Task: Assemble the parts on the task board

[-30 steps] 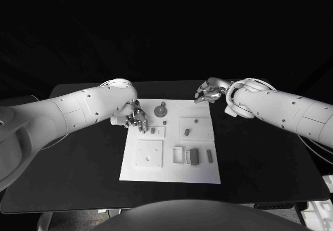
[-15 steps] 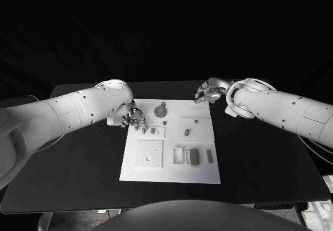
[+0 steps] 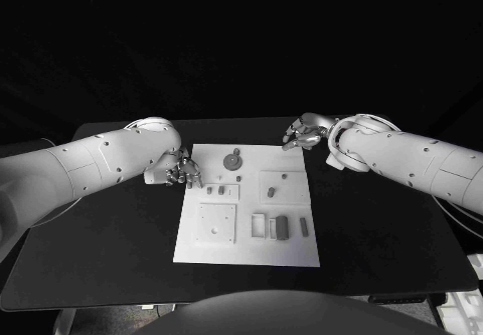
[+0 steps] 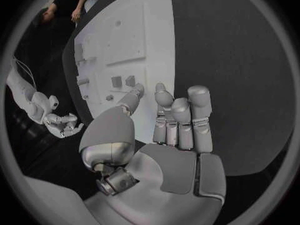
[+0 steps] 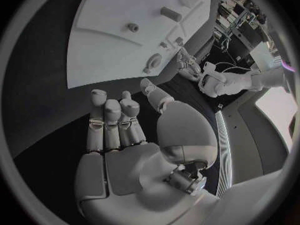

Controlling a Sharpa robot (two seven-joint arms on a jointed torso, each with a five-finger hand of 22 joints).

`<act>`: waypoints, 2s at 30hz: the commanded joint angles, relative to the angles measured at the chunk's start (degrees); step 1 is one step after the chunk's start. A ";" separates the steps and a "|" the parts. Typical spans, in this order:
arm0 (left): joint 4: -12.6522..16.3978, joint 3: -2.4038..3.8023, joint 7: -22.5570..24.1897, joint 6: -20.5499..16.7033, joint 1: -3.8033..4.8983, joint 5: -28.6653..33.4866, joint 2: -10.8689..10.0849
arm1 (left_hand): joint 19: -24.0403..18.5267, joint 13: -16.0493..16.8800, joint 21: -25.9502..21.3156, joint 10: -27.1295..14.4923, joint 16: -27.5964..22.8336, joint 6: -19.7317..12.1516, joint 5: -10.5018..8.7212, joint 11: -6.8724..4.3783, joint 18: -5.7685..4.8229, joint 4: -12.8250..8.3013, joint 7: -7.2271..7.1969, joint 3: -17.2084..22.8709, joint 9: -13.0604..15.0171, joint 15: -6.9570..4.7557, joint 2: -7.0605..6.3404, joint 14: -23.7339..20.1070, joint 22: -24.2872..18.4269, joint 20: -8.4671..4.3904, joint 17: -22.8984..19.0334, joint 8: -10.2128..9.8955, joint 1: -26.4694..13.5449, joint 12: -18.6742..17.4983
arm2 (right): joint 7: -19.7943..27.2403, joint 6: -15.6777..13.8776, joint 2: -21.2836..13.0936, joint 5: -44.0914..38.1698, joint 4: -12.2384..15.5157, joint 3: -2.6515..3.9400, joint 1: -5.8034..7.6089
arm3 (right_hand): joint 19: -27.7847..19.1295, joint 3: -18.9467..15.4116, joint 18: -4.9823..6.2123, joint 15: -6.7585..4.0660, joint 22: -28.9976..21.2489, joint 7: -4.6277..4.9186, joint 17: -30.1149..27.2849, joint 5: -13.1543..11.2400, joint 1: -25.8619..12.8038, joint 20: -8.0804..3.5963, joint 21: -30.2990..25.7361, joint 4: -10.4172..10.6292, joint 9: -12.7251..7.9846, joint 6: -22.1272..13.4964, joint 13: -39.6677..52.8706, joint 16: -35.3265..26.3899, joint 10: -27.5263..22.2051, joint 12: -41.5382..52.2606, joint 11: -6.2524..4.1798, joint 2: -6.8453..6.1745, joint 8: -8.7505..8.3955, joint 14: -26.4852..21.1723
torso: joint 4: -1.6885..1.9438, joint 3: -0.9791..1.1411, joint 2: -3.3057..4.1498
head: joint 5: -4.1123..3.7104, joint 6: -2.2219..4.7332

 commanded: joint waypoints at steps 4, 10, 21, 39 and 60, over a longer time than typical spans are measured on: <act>0.85 0.03 1.02 -1.03 0.02 -0.23 -0.70 | 0.77 -0.18 -0.22 0.23 0.09 0.39 0.10 -0.26 3.04 -0.31 -0.07 3.13 -0.06 -0.12 0.19 0.37 0.70 0.12 -0.23 -0.24 3.39 0.31 | 0.23 0.76 -0.16 -0.12 0.09 0.01 -0.04 | 0.39 0.11 0.77 -0.47 0.72 0.55 -0.07 0.14 -0.50 -0.16 -0.24 0.22 0.07 -0.04 -0.07 -0.10 -0.21 0.17 0.03 0.19 -0.28 0.03 | 0.03 0.01 0.02 | 0.00 0.00; 1.46 0.10 3.94 -5.86 0.02 0.00 -1.43 | 0.87 -0.27 -0.28 0.32 0.02 0.51 0.00 -0.19 2.89 1.05 0.00 3.07 -0.12 -0.03 -0.42 0.48 0.66 0.27 -0.36 -0.33 2.13 0.28 | 0.27 0.67 -0.16 -0.12 0.13 0.01 -0.06 | 0.40 0.11 0.77 -0.47 0.72 0.55 -0.07 0.14 -0.49 -0.16 -0.24 0.22 0.08 -0.03 -0.07 -0.10 -0.21 0.18 0.03 0.20 -0.28 0.03 | -0.03 -0.02 0.03 | 0.04 0.21; 4.93 1.51 20.64 -17.55 0.53 4.52 -5.24 | -9.85 -5.57 -9.89 -11.11 -10.92 -7.31 1.11 4.57 1.85 -1.39 4.38 8.25 -3.06 4.38 3.30 -9.64 -3.51 3.08 -5.92 -5.13 6.82 -9.29 | 0.60 -0.41 -1.08 0.07 0.28 0.01 -0.07 | 0.40 0.12 0.77 -0.47 0.72 0.56 -0.07 0.14 -0.45 -0.16 -0.24 0.18 0.08 -0.10 -0.07 -0.10 -0.21 0.18 0.03 0.17 -0.33 0.03 | -0.07 0.05 0.00 | -0.13 1.75; 9.15 -0.09 44.65 -39.58 0.17 -18.98 -3.76 | -5.28 -19.19 -12.51 -5.90 -13.07 -16.32 0.22 6.03 3.38 -1.27 1.79 6.45 -10.88 5.76 -4.90 -5.91 -5.50 4.84 -5.85 -10.92 20.87 -27.96 | 0.95 -1.63 -1.85 0.65 -0.50 0.00 -0.18 | 0.41 0.12 0.77 -0.45 0.72 0.60 -0.09 0.14 -0.51 -0.16 -0.25 0.21 0.06 -0.27 -0.10 -0.12 -0.24 0.15 0.07 0.12 -0.44 0.03 | -0.13 -0.03 0.10 | -0.21 4.25; 5.39 -0.11 41.48 -28.62 -0.81 -29.37 2.53 | 7.36 16.10 7.41 -4.74 10.76 -11.67 -0.01 1.64 7.32 2.16 1.78 4.87 -15.00 1.19 -6.08 9.84 1.02 -0.04 16.49 -6.45 21.22 19.41 | 0.96 -1.38 -1.38 0.67 -0.72 0.01 -0.23 | 0.45 0.10 0.77 -0.43 0.72 0.63 -0.10 0.14 -0.60 -0.15 -0.25 0.29 0.06 -0.38 -0.11 -0.11 -0.23 0.16 0.09 0.11 -0.51 0.05 | -0.32 0.03 0.19 | -0.85 4.28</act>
